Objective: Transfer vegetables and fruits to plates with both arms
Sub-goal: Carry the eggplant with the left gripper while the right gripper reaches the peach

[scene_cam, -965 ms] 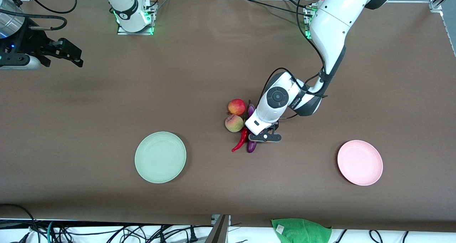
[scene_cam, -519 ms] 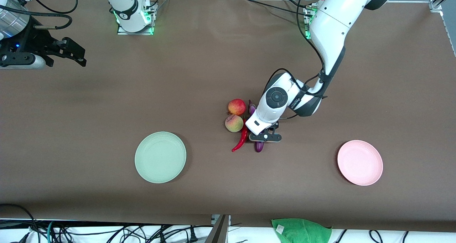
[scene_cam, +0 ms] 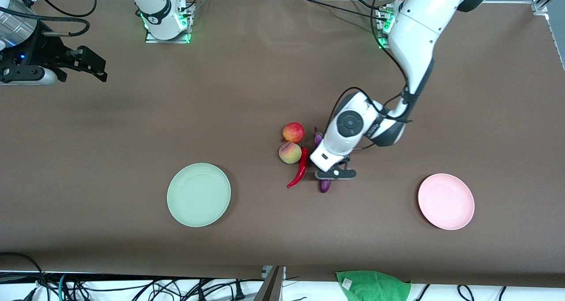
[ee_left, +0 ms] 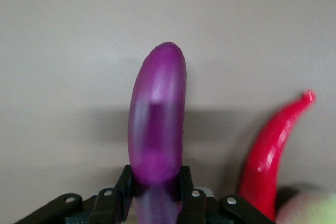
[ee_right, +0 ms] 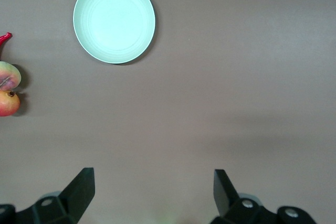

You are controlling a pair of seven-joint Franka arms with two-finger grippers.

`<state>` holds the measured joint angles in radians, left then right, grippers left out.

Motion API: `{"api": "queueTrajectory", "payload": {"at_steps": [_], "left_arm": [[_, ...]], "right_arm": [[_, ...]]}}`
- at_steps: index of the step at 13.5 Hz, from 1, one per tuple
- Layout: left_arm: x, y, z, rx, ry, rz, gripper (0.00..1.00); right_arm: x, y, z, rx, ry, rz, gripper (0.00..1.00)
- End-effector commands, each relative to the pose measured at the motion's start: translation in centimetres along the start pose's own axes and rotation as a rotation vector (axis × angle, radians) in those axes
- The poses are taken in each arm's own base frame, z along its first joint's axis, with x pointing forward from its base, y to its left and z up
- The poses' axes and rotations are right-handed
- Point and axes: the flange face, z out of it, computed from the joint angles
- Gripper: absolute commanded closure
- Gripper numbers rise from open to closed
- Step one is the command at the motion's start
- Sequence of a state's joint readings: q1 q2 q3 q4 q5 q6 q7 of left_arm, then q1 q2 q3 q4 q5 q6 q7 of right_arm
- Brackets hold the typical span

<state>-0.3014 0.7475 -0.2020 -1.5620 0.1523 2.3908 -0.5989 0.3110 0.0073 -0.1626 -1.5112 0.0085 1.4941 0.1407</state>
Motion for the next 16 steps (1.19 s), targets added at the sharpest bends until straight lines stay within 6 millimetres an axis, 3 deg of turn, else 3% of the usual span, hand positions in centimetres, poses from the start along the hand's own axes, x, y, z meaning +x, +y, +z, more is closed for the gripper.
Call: {"api": "queueTrajectory", "payload": {"at_steps": [1,4,7,9,11,12,13,14,15,16], "left_arm": [[3.5,-6.2,-5.1,0.025,0.027,0.080,0.90],[7.1,-14.3,-6.7,0.061,0.041,0.189,0.90],[9.3,-23.9,-6.6,0.134,0.037,0.326,0.89],[9.9,-28.0,-6.7,0.158,0.028,0.380,0.89],[10.8,-30.2,-7.0,0.185,0.036,0.416,0.89],[10.9,-31.1,-6.8,0.189,0.032,0.414,0.89],[11.0,-31.7,-6.6,0.190,0.039,0.411,0.88],[11.2,-32.3,-6.2,0.190,0.054,0.407,0.88],[11.2,-33.5,-5.6,0.191,0.058,0.396,0.88],[11.4,-34.2,-5.3,0.191,0.073,0.386,0.88]], "right_arm": [[0.1,-0.2,-0.5,0.014,0.013,0.004,0.00],[0.0,-0.3,-0.3,0.013,0.001,0.003,0.00],[0.0,-0.3,-0.1,0.011,-0.006,0.004,0.00],[0.5,-1.0,0.8,0.003,-0.022,-0.008,0.00],[0.7,-1.9,1.7,0.005,-0.041,-0.031,0.00],[1.2,-3.0,3.1,-0.006,-0.067,-0.049,0.00],[2.2,-4.0,5.3,-0.022,-0.103,-0.065,0.00],[3.6,-4.9,9.1,-0.043,-0.168,-0.068,0.00],[4.2,-5.3,10.6,-0.054,-0.203,-0.072,0.00],[4.0,-5.8,10.8,-0.054,-0.208,-0.080,0.00]]}}
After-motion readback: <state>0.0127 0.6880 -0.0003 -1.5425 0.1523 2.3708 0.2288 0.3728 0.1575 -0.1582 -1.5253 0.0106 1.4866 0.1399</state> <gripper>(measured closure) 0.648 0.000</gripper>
